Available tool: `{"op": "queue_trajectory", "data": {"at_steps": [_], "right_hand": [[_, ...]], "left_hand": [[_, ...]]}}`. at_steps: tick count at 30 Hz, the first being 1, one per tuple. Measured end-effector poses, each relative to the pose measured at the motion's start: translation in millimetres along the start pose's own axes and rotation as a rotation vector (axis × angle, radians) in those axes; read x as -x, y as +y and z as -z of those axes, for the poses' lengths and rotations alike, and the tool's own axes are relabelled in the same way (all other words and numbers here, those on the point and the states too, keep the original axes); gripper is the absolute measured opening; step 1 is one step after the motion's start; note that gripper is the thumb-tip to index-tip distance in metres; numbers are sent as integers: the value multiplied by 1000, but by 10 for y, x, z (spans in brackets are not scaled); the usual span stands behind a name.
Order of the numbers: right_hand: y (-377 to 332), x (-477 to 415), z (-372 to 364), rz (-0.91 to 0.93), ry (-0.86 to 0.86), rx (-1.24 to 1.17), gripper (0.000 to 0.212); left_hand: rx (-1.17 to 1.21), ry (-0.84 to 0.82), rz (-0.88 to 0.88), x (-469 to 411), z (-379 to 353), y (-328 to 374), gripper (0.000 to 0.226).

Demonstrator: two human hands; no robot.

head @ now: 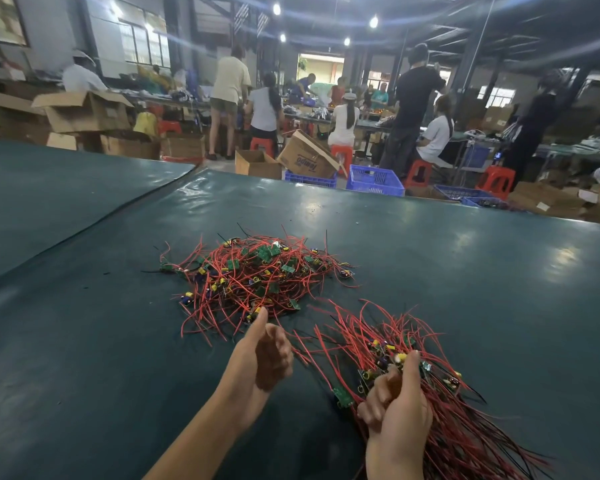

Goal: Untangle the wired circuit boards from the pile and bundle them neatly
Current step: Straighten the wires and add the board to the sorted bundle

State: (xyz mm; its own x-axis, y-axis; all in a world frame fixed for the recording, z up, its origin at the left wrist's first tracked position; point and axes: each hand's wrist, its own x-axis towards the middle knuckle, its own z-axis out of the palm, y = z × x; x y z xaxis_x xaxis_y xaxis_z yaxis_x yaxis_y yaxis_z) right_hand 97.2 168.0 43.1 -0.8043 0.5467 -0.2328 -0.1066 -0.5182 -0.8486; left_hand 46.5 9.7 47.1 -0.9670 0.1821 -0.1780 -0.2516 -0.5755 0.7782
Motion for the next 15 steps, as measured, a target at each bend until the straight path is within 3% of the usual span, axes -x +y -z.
{"op": "queue_trajectory", "data": {"at_steps": [5,10,13,15], "right_hand": [[-14,-1,-13,23,-52,-67,46],[46,29,-39,111,-84,4,45],[82,43,-62,127,-97,44,40],[112,39,-79,113,-107,69,35]], "left_hand": [[-293,162,-215,-232,-17,202,40],[-857,320,-523,-669,-91,444,13],[-1207,370,-674,-955,-72,532,24],[-1410,344,-673,-1142,-70,587,37]]}}
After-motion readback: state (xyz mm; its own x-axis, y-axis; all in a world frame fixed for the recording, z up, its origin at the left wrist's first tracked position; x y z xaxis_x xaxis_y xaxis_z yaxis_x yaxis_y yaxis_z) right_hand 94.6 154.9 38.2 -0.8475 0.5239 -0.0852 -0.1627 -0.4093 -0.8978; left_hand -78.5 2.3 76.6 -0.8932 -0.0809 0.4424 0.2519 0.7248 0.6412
